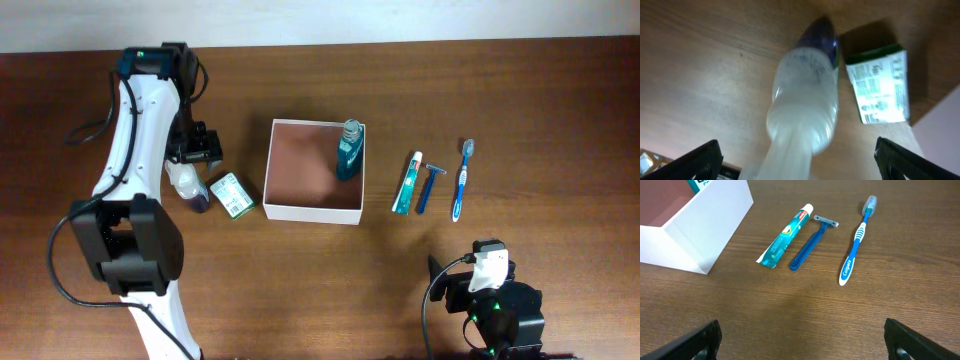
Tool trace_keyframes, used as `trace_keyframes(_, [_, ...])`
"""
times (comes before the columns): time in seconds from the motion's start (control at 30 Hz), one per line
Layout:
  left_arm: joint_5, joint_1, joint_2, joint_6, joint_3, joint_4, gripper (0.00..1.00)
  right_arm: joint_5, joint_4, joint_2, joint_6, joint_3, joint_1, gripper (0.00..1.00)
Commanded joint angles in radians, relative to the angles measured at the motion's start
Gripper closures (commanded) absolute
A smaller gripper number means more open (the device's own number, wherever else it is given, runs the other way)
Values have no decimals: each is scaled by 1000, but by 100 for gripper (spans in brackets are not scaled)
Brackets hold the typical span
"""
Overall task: Pack container
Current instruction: 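Move left gripper to the white-capped blue bottle and grasp it, then place the blue bottle into the box beside the Listerine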
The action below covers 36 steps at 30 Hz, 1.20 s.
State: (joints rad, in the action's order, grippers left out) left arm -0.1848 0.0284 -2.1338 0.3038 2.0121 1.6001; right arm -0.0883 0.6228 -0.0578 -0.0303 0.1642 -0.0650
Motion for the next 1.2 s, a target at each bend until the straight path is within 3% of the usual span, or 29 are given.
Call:
trace_keyframes(0.0, [7, -10, 24, -19, -88, -56, 1, -6, -2, 8, -12, -6, 8, 1])
trace_keyframes(0.1, [39, -10, 24, -29, -141, -110, 2, -6, -2, 8, -12, -6, 8, 1])
trace_keyframes(0.17, [51, -10, 24, -29, -154, -130, 11, -6, -2, 8, -12, -6, 8, 1])
trace_keyframes(0.23, [58, -10, 24, -29, -155, -138, 27, -6, -2, 8, -12, -6, 8, 1])
trace_keyframes(0.3, [58, -10, 25, -29, -155, -140, 51, -6, -2, 8, -12, -6, 8, 1])
trace_keyframes(0.37, [58, -11, 25, -29, -155, -139, 62, -6, -2, 8, -12, -6, 8, 1])
trace_keyframes(0.5, [58, -12, 25, -29, -154, -140, 63, -6, -2, 8, -12, -6, 8, 1])
trace_keyframes(0.7, [58, -12, 47, -68, -145, -127, 72, -6, -2, 8, -12, -6, 8, 1])
trace_keyframes(0.87, [58, -11, 129, -97, -58, -93, 73, -6, -2, 8, -12, -6, 8, 1])
trace_keyframes(1.03, [66, 18, 257, -97, 40, -74, 91, -6, -2, 8, -12, -6, 8, 1])
trace_keyframes(1.17, [158, 93, 346, -124, 72, -90, 92, -6, -2, 7, -12, -6, 8, 1])
